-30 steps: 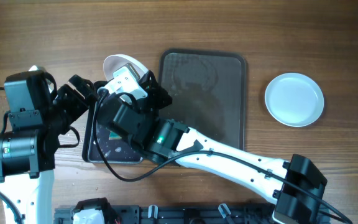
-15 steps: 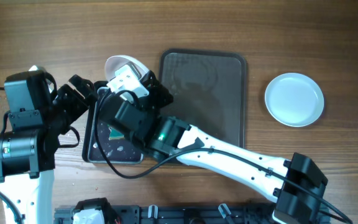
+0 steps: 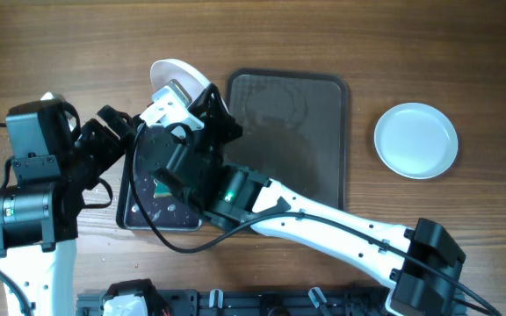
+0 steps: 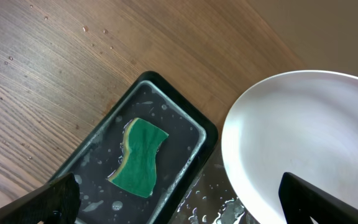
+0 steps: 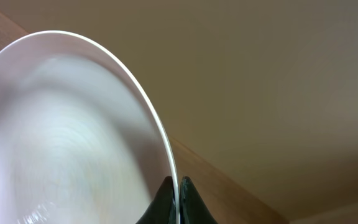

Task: Clean dirty plates on tray and stack at the side
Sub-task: 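Carry the plate right and stack it on the cleaned plates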

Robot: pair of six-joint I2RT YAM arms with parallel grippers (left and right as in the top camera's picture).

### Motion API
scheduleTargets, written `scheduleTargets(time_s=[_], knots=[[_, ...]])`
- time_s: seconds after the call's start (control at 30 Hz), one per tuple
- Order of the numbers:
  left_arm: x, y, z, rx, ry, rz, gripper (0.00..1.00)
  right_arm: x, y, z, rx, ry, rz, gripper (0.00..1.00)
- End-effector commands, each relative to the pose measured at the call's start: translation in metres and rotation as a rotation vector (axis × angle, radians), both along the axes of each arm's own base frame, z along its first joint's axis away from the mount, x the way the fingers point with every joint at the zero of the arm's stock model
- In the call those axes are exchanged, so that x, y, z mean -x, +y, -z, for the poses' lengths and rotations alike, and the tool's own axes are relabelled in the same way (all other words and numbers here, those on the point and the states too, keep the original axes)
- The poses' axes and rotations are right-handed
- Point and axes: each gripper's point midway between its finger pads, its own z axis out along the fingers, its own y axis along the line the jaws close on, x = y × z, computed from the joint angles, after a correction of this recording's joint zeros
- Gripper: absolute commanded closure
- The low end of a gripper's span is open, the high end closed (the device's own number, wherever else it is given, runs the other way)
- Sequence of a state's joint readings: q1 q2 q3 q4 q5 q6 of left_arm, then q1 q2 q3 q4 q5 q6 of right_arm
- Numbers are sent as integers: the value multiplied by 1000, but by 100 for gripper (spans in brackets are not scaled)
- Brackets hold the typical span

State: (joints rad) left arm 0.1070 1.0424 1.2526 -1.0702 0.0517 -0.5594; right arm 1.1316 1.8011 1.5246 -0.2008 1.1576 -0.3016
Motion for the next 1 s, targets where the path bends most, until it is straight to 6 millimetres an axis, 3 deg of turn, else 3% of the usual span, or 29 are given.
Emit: scheduleTargets(time_s=[0.0, 0.17, 0.3, 0.37, 0.4, 0.47, 0.5, 0.6, 0.7, 0.8, 0.97], knots=[[-1, 1, -8, 0, -23, 2, 0, 4, -9, -24, -36, -37, 24, 95], [-1, 1, -8, 0, -23, 2, 0, 3, -9, -21, -104, -33, 34, 96], [-1, 1, -8, 0, -23, 2, 0, -5, -17, 39, -356, 218, 32, 96], [-1, 1, -8, 0, -23, 2, 0, -16, -26, 79, -569, 485, 46, 96], [-1, 1, -8, 0, -23, 2, 0, -21, -27, 88, -665, 611, 20, 96], [-1, 1, -8, 0, -23, 2, 0, -30, -37, 80, -841, 799, -74, 96], [-1, 1, -8, 0, -23, 2, 0, -36, -49, 67, -924, 847, -113, 96], [-1, 1, -8, 0, -23, 2, 0, -62, -135, 25, -1103, 808, -65, 96], [-1, 1, -8, 0, -23, 2, 0, -72, -260, 17, -1197, 696, 202, 96], [-1, 1, -8, 0, -23, 2, 0, -58, -365, 46, -1264, 670, 495, 96], [-1, 1, -8, 0, -23, 2, 0, -18, -484, 125, -1255, 597, 884, 96]])
